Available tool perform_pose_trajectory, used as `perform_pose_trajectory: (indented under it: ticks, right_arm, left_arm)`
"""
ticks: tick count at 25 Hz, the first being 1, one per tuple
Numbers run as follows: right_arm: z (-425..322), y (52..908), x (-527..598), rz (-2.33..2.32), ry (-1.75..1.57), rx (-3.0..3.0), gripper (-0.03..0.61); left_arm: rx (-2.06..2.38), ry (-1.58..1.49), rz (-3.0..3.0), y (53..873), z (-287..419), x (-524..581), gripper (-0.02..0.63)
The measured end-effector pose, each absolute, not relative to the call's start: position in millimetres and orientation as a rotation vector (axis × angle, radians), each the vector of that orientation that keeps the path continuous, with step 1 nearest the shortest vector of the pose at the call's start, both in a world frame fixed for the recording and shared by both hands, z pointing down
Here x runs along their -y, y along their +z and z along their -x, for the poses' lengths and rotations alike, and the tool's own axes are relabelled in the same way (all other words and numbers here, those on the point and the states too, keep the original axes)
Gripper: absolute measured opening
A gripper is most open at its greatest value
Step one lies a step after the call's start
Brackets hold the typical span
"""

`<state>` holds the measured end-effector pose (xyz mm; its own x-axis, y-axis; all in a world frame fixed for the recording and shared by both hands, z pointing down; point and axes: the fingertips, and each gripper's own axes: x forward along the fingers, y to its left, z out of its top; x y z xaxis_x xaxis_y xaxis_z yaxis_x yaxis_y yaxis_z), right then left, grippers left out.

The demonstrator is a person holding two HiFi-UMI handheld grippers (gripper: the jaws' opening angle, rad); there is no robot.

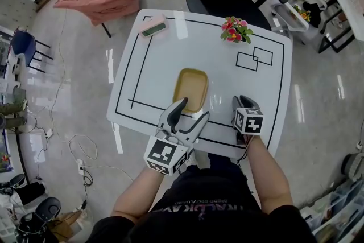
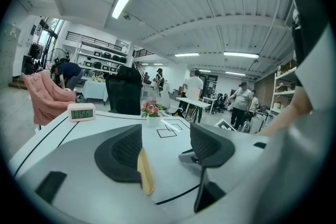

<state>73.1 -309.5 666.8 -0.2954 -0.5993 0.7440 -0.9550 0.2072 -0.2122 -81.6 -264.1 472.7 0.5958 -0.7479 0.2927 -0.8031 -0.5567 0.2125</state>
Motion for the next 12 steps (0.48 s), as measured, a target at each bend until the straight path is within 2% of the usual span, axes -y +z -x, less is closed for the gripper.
perform_pose_trajectory:
  ticks: [12]
  right_arm:
    - [-74.4,666.9,309.1,-1.484,0.895,1.965,0.064]
  left_arm:
    - [1.262,0.247,-2.514,470.7,89.4,259.2,0.282]
